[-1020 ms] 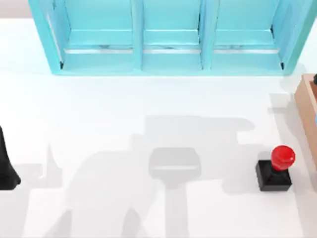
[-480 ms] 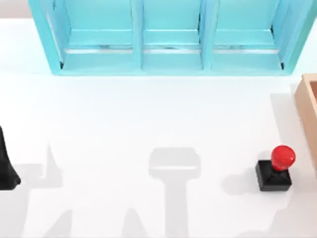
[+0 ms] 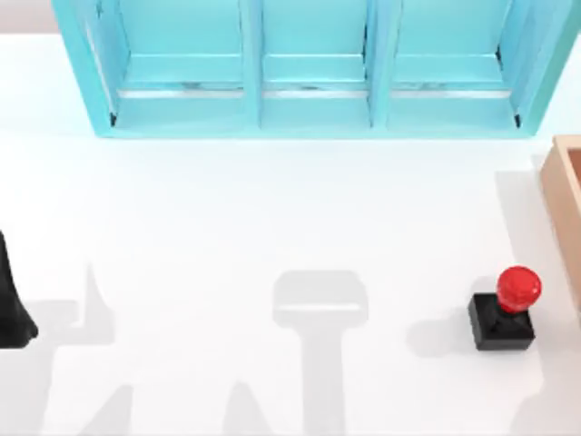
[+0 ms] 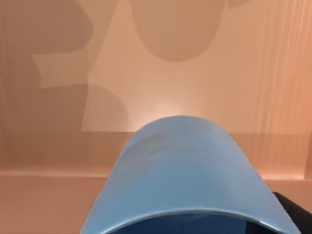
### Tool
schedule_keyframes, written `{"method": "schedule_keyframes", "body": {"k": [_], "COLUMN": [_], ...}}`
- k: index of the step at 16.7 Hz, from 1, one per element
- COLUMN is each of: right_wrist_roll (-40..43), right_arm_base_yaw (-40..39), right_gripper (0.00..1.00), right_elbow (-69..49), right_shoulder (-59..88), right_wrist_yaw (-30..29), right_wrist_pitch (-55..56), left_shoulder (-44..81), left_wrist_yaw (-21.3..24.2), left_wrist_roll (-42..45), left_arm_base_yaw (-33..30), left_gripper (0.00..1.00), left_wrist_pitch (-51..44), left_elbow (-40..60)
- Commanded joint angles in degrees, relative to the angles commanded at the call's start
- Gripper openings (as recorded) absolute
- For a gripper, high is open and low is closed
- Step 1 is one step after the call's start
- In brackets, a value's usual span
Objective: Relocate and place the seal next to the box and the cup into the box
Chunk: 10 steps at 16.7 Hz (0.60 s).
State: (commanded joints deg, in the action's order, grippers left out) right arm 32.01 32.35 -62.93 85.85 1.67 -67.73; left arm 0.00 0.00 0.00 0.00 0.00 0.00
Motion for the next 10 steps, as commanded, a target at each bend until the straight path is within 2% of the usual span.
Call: {"method": "schedule_keyframes", "body": {"k": [10], "right_wrist_roll": [-1.42], "right_arm_base_yaw": [-1.30], "right_gripper": [0.00], "right_elbow": [7.95], "right_shoulder": [1.61], "right_wrist_yaw": [0.16], "right_wrist_pitch": [10.09], "left_shoulder": [0.00], "left_wrist_yaw": [0.00], "left_wrist_roll": [0.00], "left_arm_base_yaw": [0.00], "left_gripper": [1.00], "left_wrist_pitch": [0.00], "left_elbow": [0.00]}}
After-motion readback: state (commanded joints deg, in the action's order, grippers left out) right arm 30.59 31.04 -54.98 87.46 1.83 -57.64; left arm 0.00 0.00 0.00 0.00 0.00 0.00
